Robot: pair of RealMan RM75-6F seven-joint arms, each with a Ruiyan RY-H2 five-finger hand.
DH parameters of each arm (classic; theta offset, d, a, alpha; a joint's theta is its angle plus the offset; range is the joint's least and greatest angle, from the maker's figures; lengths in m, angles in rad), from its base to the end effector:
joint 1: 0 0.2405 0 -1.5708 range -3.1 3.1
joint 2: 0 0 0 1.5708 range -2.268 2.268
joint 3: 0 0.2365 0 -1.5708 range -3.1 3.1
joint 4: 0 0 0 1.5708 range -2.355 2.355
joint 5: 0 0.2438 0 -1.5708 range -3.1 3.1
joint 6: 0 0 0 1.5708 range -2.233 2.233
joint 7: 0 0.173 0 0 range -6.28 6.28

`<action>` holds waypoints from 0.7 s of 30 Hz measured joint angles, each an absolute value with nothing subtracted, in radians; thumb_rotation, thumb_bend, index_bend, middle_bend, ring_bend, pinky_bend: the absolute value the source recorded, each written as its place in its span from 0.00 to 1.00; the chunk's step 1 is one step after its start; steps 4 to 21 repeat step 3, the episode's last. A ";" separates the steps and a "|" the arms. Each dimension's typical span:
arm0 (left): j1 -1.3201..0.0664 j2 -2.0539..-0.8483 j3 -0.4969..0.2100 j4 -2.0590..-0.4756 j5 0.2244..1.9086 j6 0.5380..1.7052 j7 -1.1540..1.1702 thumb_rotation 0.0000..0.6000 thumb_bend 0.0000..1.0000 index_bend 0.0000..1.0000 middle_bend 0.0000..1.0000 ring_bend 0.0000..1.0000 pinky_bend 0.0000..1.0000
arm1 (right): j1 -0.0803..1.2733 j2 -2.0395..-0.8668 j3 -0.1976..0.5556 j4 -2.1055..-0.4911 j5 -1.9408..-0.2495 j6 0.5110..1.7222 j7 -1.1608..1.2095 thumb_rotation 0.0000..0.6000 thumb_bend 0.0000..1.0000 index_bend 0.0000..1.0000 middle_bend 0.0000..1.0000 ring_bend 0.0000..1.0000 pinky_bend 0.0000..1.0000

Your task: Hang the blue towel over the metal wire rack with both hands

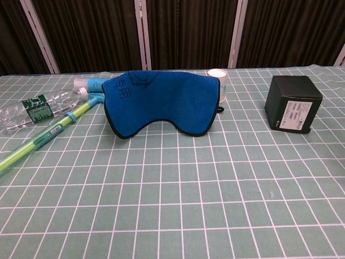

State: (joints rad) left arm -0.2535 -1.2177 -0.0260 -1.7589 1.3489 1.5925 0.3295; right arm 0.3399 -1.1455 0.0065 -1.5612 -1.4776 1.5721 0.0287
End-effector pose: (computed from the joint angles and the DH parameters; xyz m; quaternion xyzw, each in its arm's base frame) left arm -0.2440 0.2440 0.0959 -0.5884 -0.3363 -0.3943 0.6207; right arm -0.2552 -0.2746 0.1250 0.6206 -0.3029 0.4729 0.5473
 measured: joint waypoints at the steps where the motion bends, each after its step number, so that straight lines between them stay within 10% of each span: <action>1: -0.240 -1.216 -0.017 -1.762 1.360 1.604 0.333 1.00 0.12 0.00 0.00 0.00 0.00 | 0.324 -1.142 0.001 -1.564 -1.479 1.583 0.032 1.00 0.00 0.00 0.00 0.00 0.00; 21: -0.216 -1.215 -0.005 -1.763 1.386 1.626 0.332 1.00 0.12 0.00 0.00 0.00 0.00 | 0.296 -1.140 -0.006 -1.564 -1.487 1.601 0.042 1.00 0.00 0.00 0.00 0.00 0.00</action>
